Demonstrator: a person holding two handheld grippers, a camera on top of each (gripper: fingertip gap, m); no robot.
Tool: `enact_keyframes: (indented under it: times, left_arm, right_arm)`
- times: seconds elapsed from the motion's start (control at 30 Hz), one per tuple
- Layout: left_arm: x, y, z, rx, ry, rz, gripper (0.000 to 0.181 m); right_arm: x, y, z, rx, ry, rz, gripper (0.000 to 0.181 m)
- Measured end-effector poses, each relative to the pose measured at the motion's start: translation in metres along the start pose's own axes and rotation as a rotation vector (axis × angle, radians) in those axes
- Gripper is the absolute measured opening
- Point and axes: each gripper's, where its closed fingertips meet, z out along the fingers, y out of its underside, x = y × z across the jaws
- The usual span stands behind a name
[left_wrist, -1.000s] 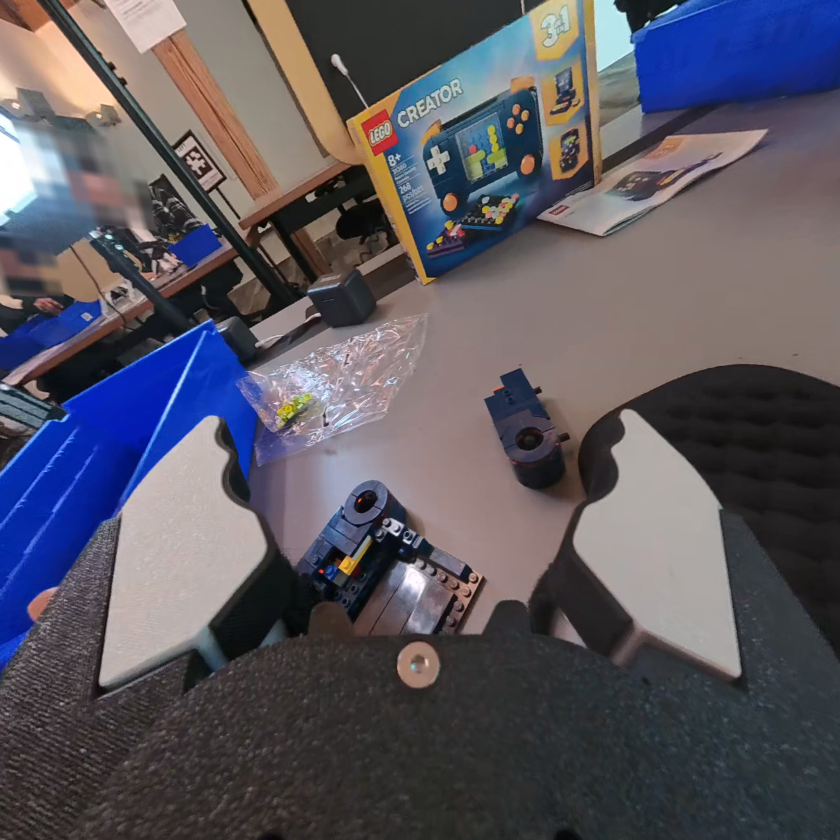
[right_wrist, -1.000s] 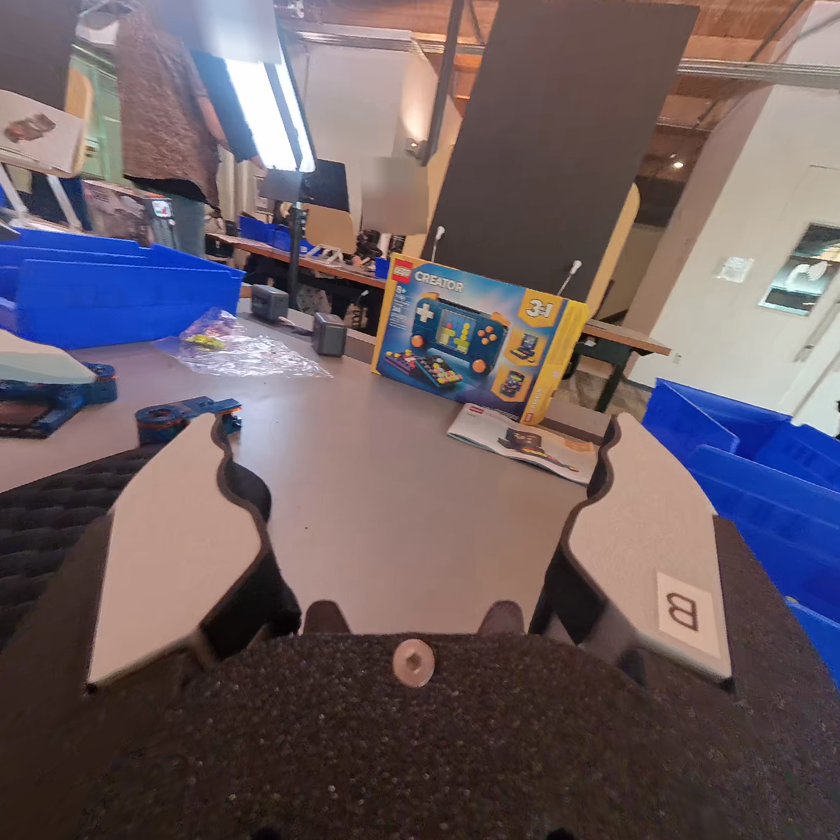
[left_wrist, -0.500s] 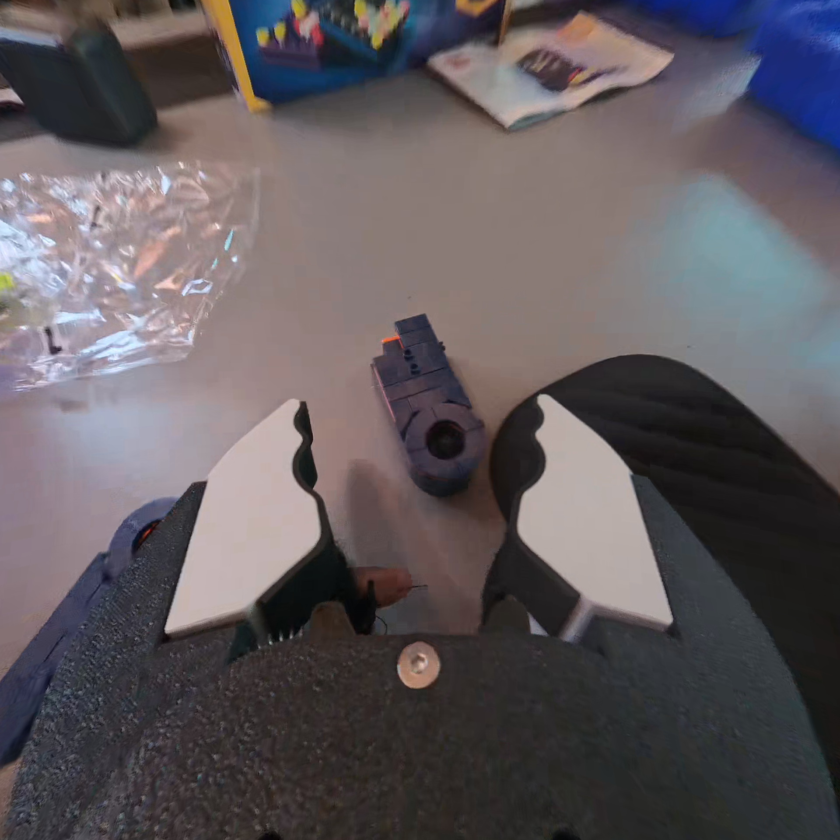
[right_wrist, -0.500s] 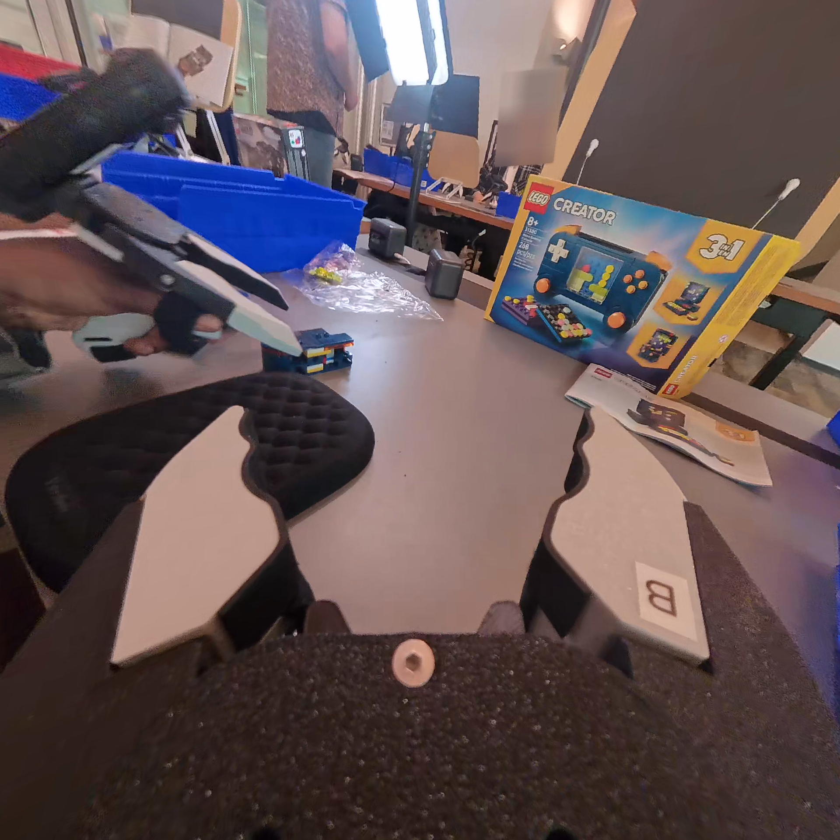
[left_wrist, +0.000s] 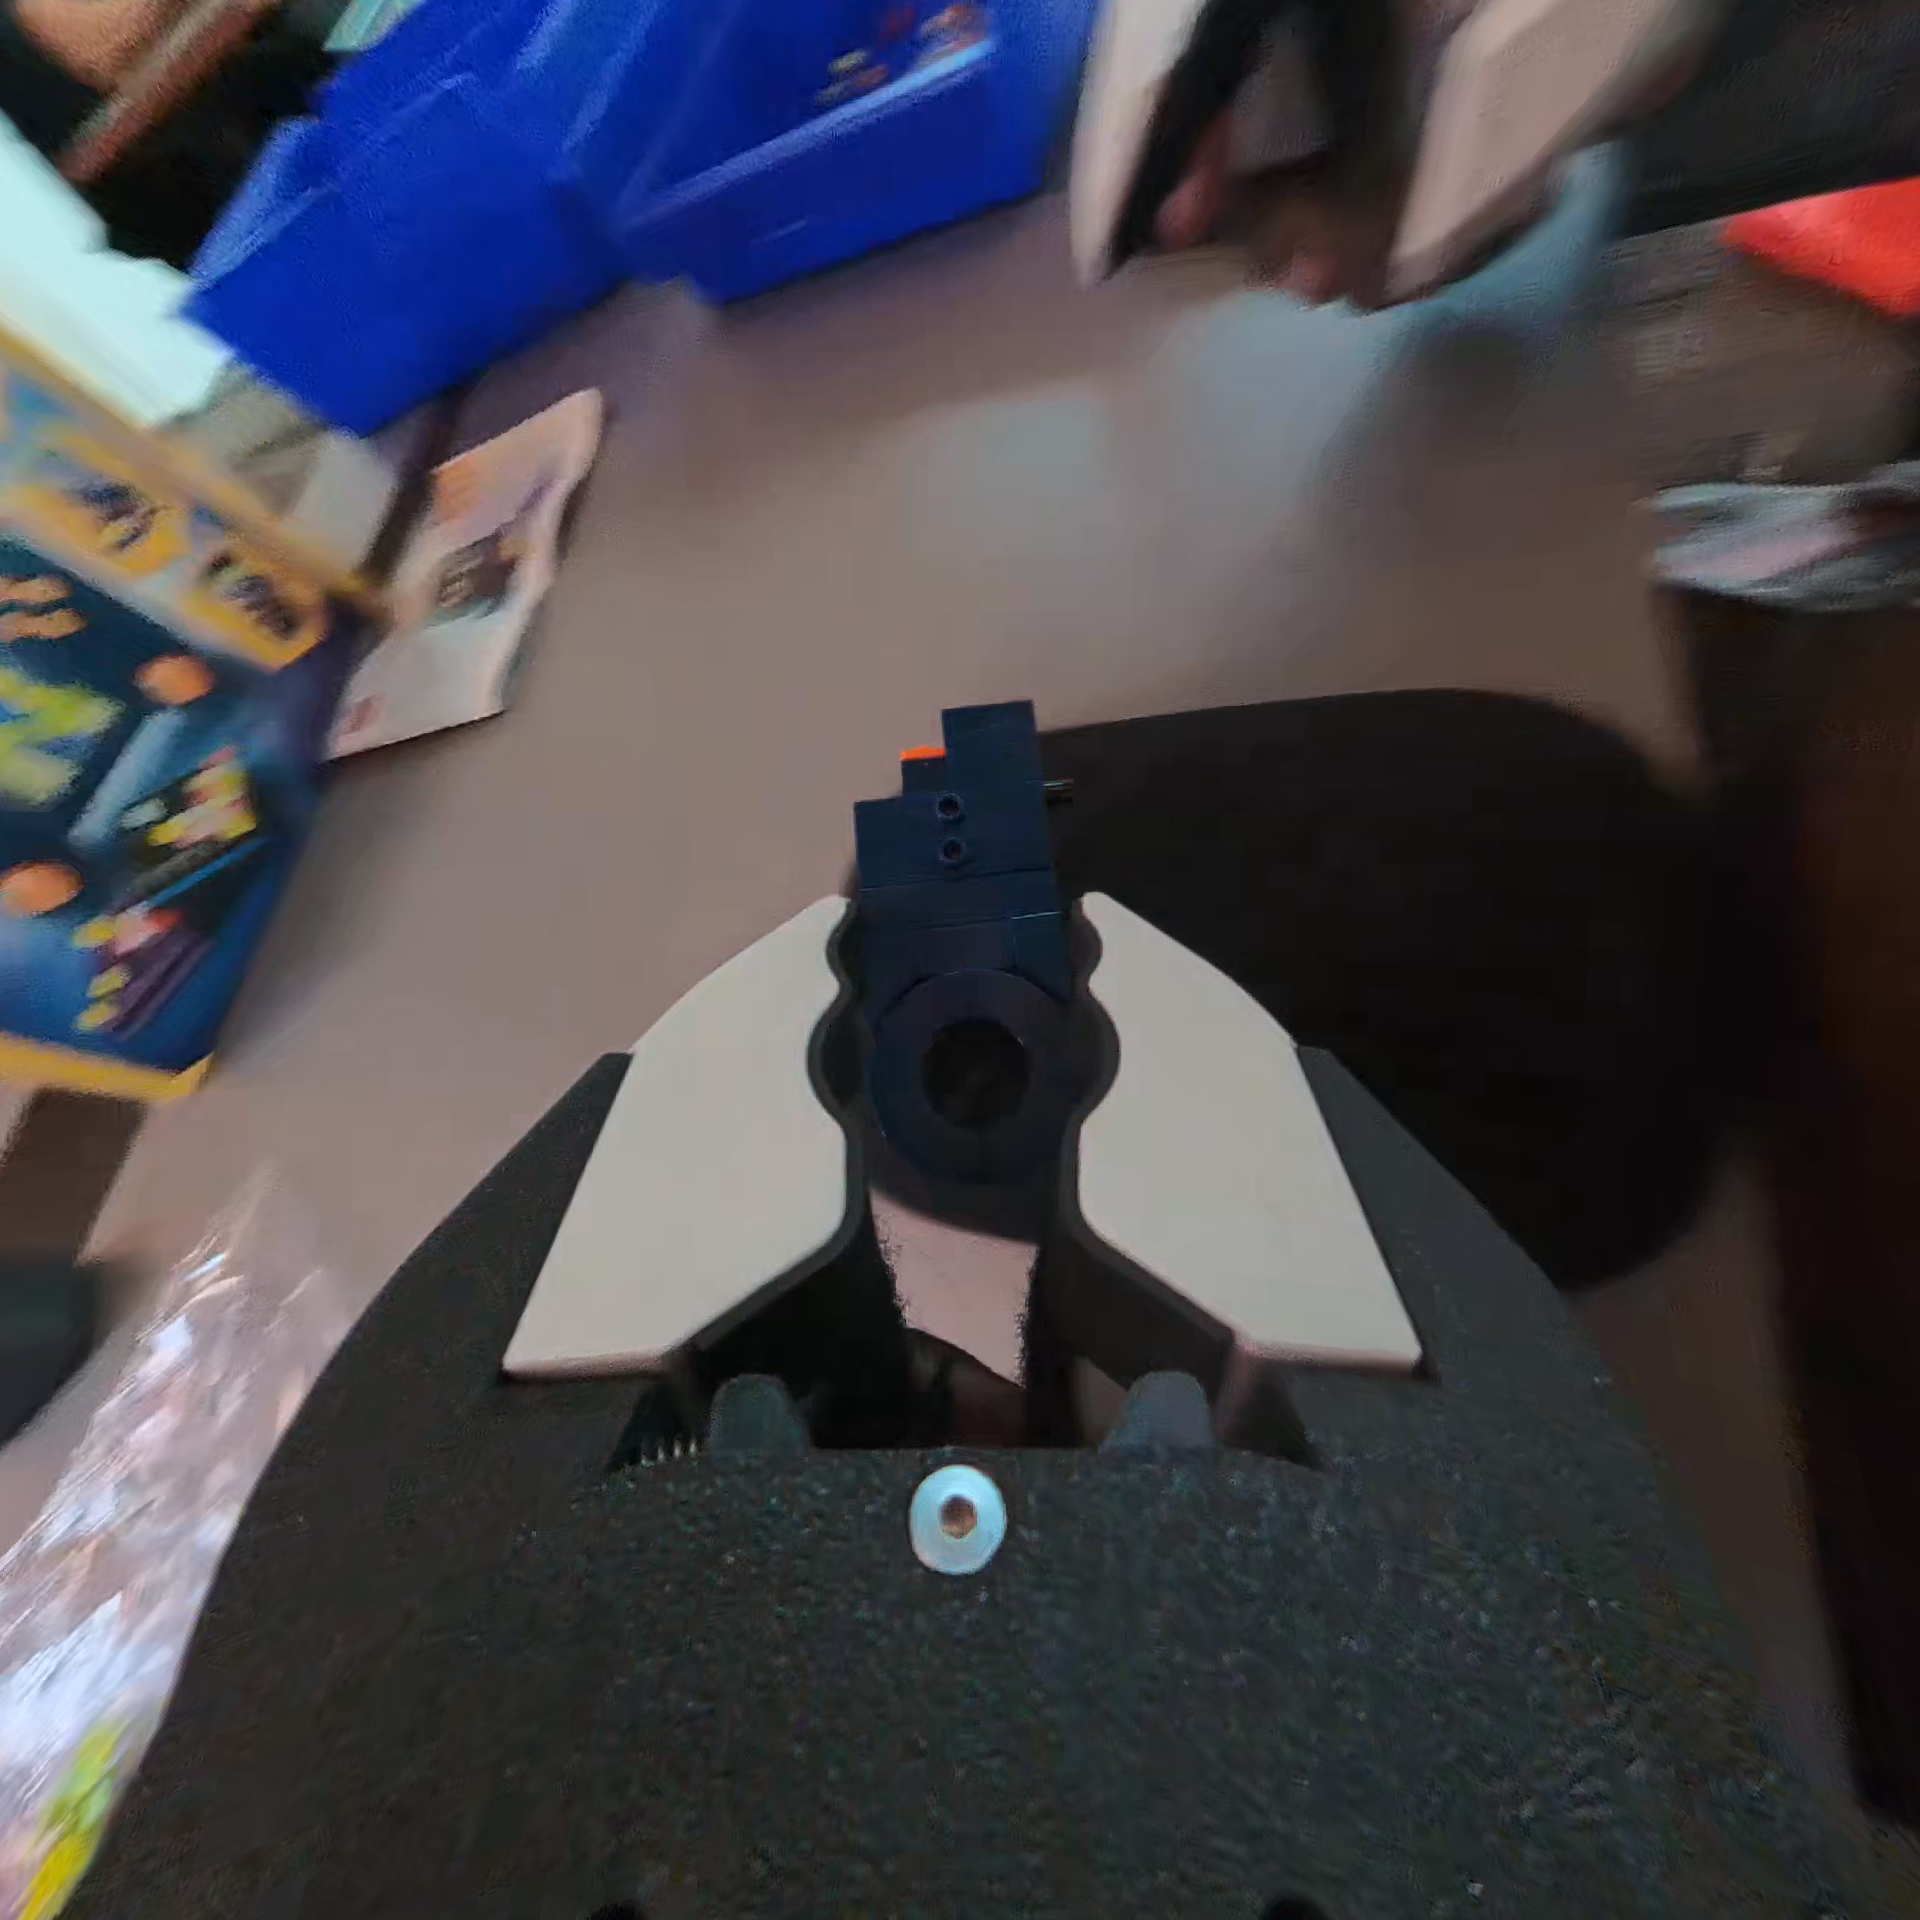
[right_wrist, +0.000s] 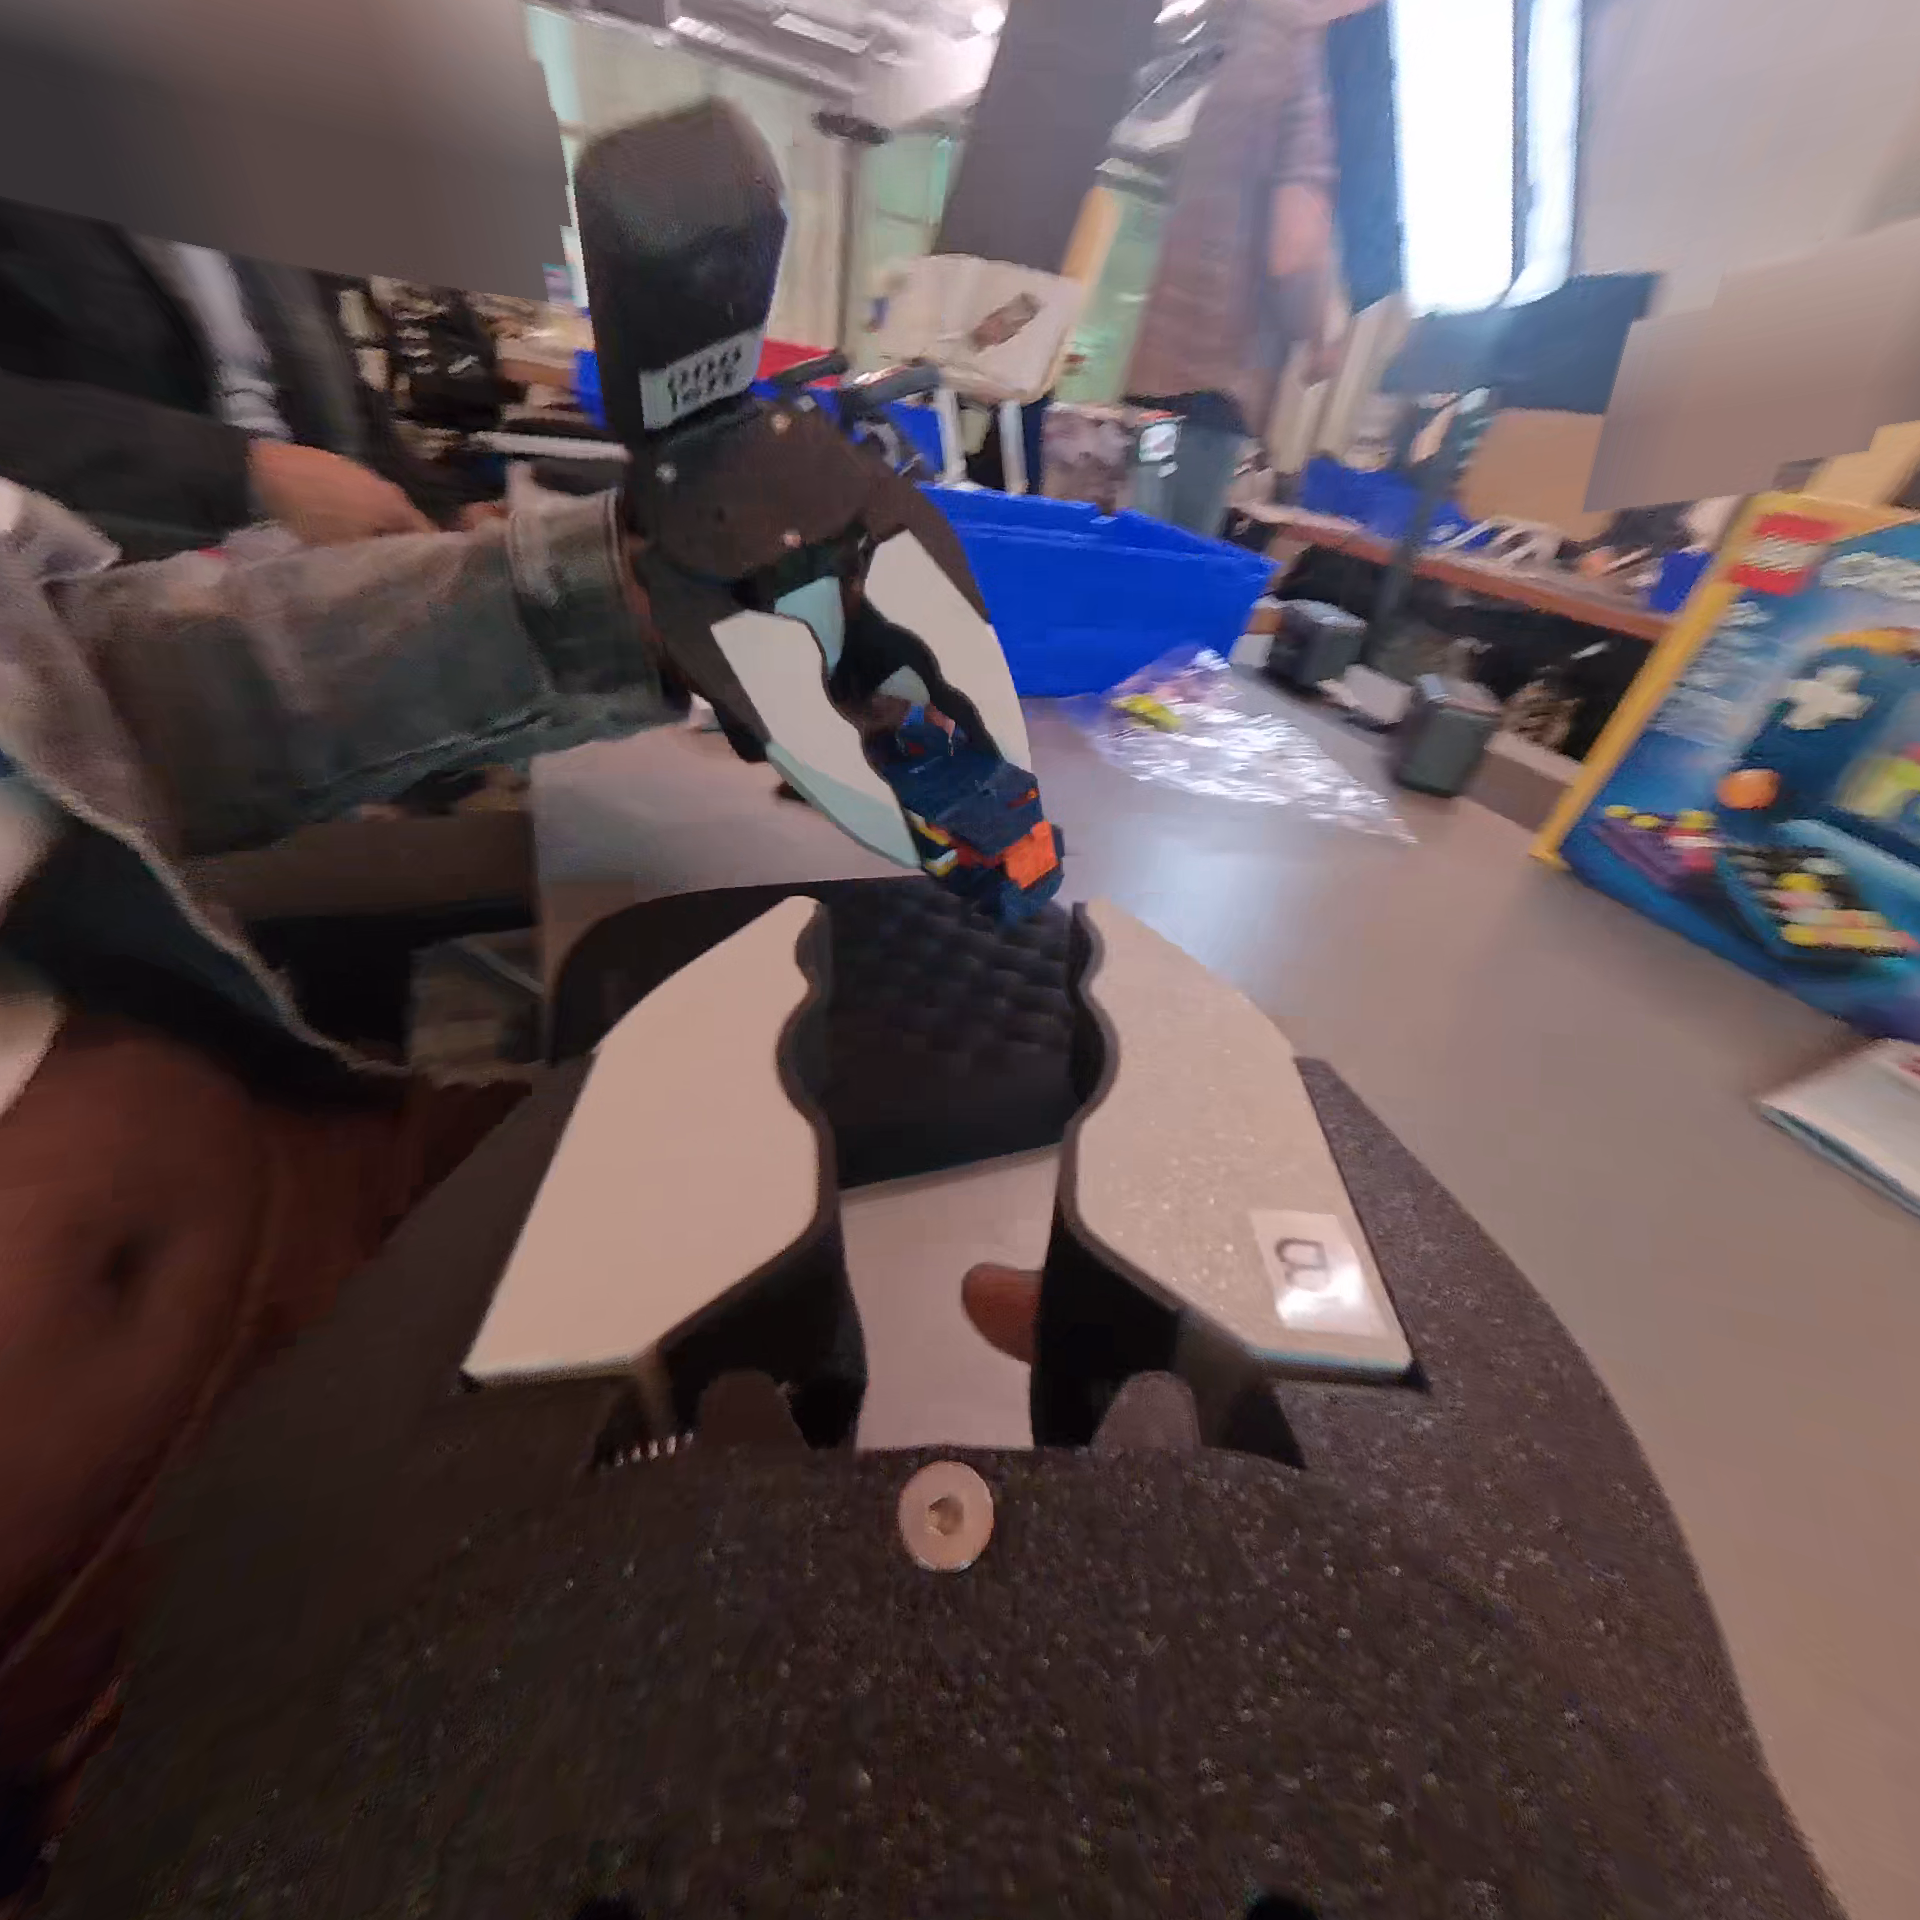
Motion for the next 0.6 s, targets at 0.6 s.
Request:
enact_keyframes:
  times: [0.6]
  left_arm:
    - [0.049, 0.011, 0.004, -0.013, 0.155, -0.049, 0.037]
  right_arm:
    - [-0.035, 0.047, 0.063, -0.378, -0.318, -0.233, 0.017]
